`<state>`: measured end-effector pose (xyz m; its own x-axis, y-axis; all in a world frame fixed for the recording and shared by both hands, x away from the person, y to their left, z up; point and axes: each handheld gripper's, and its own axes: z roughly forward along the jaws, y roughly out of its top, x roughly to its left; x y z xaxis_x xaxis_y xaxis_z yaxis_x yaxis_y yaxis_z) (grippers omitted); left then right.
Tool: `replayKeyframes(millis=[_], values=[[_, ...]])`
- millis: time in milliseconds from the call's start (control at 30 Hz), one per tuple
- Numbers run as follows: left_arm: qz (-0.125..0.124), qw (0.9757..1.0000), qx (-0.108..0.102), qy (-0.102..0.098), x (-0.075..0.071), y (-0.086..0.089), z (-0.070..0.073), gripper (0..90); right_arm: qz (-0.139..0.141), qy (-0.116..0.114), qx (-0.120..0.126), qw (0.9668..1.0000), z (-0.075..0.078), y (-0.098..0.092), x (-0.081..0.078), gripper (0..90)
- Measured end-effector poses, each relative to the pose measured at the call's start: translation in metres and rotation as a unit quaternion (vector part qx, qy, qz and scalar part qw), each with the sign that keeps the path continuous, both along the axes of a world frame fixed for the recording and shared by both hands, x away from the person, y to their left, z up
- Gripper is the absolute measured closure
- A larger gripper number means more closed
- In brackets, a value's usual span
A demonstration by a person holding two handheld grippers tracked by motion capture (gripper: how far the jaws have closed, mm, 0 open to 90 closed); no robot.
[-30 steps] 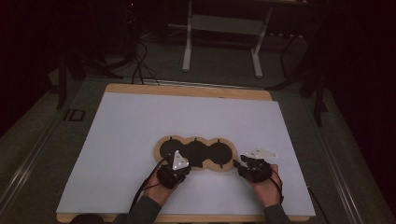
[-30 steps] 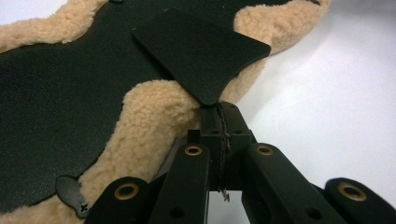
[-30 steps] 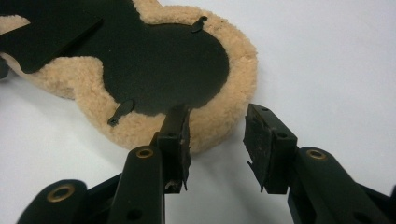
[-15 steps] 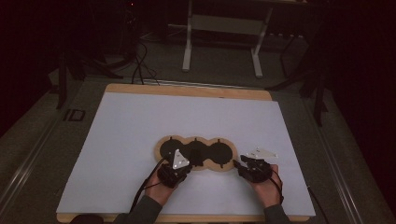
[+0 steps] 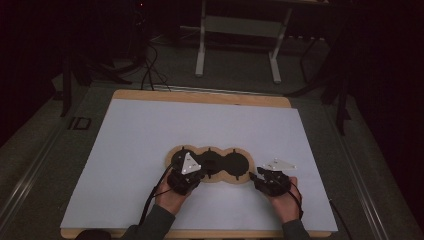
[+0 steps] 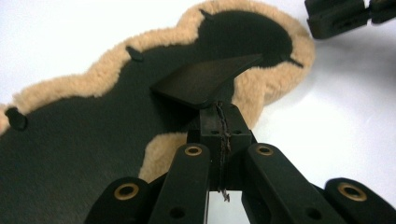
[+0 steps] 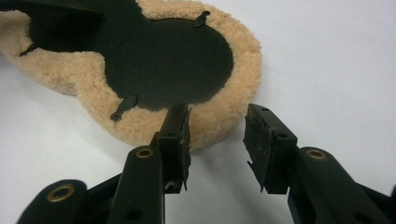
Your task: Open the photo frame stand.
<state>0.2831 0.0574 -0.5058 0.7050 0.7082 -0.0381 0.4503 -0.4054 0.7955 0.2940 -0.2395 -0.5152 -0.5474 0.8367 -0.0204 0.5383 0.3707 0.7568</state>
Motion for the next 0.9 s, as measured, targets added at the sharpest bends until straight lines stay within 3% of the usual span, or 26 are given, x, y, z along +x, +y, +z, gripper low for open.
replayKeyframes(millis=[267,467,900], values=[[-0.007,0.9999,0.007,0.003,-0.001,-0.001,-0.001,89.4,0.000,0.000,0.000,1.0000,0.000,0.000,0.000,59.8],[-0.026,0.9996,0.008,0.002,-0.007,-0.001,0.002,85.4,-0.002,0.000,0.001,1.0000,0.000,-0.001,0.000,59.7],[-0.056,0.9976,0.024,-0.032,-0.018,-0.007,0.018,69.6,-0.003,0.000,0.003,1.0000,0.000,-0.002,0.000,58.8]])
